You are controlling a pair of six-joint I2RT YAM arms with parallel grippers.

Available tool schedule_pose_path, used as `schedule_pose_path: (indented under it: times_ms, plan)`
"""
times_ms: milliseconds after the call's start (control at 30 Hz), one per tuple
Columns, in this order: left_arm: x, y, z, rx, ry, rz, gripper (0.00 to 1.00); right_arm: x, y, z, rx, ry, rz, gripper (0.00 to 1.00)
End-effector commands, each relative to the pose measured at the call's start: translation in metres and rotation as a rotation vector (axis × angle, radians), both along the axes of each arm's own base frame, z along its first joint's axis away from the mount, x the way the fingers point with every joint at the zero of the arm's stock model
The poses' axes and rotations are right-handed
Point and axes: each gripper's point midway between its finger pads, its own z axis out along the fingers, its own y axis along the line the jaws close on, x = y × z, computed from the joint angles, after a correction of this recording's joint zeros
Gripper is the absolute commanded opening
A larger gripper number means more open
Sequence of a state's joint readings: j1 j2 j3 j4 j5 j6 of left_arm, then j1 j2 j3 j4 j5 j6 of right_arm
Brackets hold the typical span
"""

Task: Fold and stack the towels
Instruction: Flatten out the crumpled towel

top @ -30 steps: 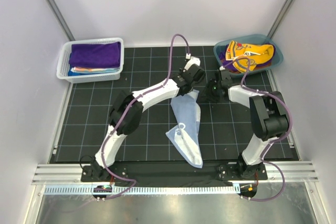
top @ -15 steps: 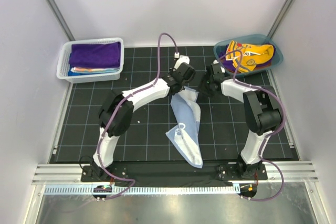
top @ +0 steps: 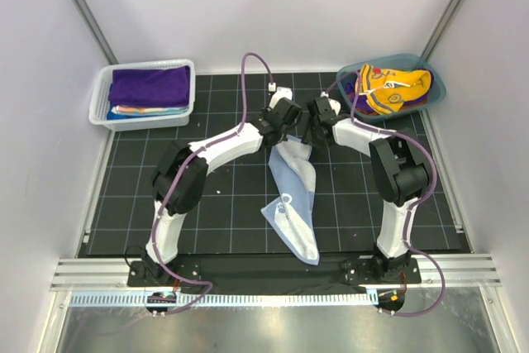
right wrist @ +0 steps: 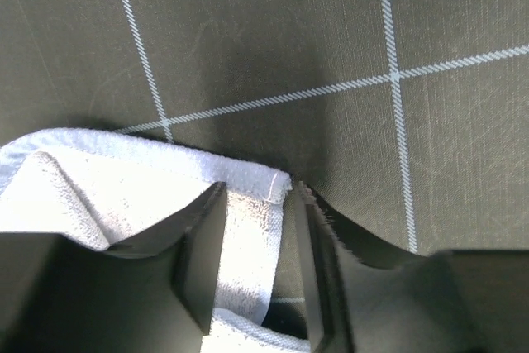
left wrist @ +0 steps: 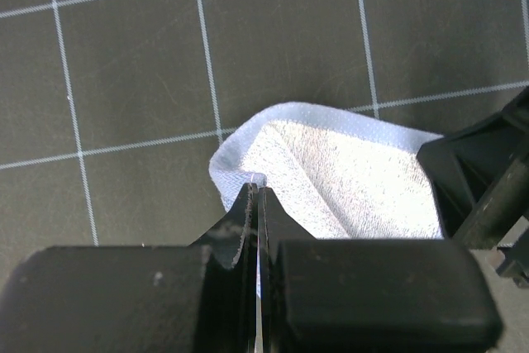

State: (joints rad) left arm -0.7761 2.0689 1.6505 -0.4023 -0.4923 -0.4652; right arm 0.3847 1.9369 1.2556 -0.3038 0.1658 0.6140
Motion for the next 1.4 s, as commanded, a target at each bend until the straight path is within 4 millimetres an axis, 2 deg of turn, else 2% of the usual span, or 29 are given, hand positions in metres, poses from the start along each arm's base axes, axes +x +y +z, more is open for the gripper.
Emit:
schedule_pose_path:
  times_ms: [0, 67, 167, 200, 300, 500, 733, 767, 867, 900, 967, 1000, 1067, 1100, 1133, 1167, 1233, 1300, 1333, 1367]
  plan:
    - [0.006, -0.001, 0.037, -0.096, -0.066, 0.019, 0.00, -0.002, -0.011, -0.010, -0.084, 0.029, 0.002, 0.44]
    - [0.007, 0.002, 0.036, -0.104, -0.065, 0.026, 0.00, -0.002, -0.012, -0.012, -0.096, 0.033, 0.004, 0.37]
    - [0.007, 0.007, 0.037, -0.102, -0.065, 0.031, 0.00, -0.001, -0.013, -0.010, -0.104, 0.029, 0.010, 0.20]
    - [0.007, 0.008, 0.037, -0.103, -0.066, 0.033, 0.00, 0.000, -0.014, -0.005, -0.109, 0.018, 0.010, 0.13]
    - [0.008, 0.014, 0.039, -0.107, -0.066, 0.040, 0.00, 0.005, -0.013, 0.007, -0.110, -0.009, 0.016, 0.06]
    - [0.007, 0.027, 0.051, -0.133, -0.079, 0.041, 0.00, 0.014, -0.010, 0.042, -0.102, -0.069, 0.043, 0.01]
    - [-0.002, 0.030, 0.080, -0.181, -0.111, 0.017, 0.00, 0.014, -0.013, 0.111, -0.089, -0.192, 0.060, 0.01]
    - [-0.005, 0.031, 0.083, -0.185, -0.111, 0.016, 0.00, 0.010, -0.014, 0.129, -0.080, -0.223, 0.066, 0.01]
    - [-0.017, 0.037, 0.102, -0.225, -0.125, 0.006, 0.00, -0.002, -0.017, 0.152, -0.070, -0.262, 0.100, 0.01]
    - [-0.021, 0.038, 0.106, -0.235, -0.129, 0.000, 0.00, -0.009, -0.016, 0.171, -0.045, -0.301, 0.115, 0.01]
    - [-0.036, 0.042, 0.119, -0.264, -0.144, -0.011, 0.00, -0.022, -0.017, 0.181, -0.034, -0.328, 0.141, 0.01]
    - [-0.042, 0.041, 0.124, -0.280, -0.150, -0.026, 0.00, -0.031, -0.017, 0.202, -0.009, -0.373, 0.156, 0.01]
    - [-0.062, 0.044, 0.138, -0.298, -0.177, -0.052, 0.00, -0.045, -0.018, 0.213, -0.001, -0.393, 0.186, 0.01]
    - [-0.070, 0.046, 0.145, -0.308, -0.190, -0.059, 0.00, -0.056, -0.018, 0.233, 0.021, -0.437, 0.204, 0.01]
    - [-0.076, 0.046, 0.151, -0.319, -0.199, -0.072, 0.00, -0.063, -0.017, 0.241, 0.027, -0.449, 0.226, 0.01]
    - [-0.089, 0.048, 0.166, -0.348, -0.222, -0.092, 0.00, -0.069, -0.017, 0.252, 0.038, -0.470, 0.239, 0.01]
    - [-0.103, 0.048, 0.181, -0.378, -0.242, -0.126, 0.00, -0.086, -0.015, 0.285, 0.075, -0.537, 0.283, 0.01]
    - [-0.122, 0.047, 0.207, -0.427, -0.273, -0.175, 0.00, -0.099, -0.016, 0.301, 0.081, -0.558, 0.314, 0.01]
    - [-0.131, 0.046, 0.214, -0.445, -0.275, -0.210, 0.00, -0.110, -0.016, 0.324, 0.102, -0.609, 0.338, 0.01]
    - [-0.137, 0.045, 0.222, -0.464, -0.280, -0.233, 0.00, -0.118, -0.016, 0.331, 0.110, -0.615, 0.358, 0.01]
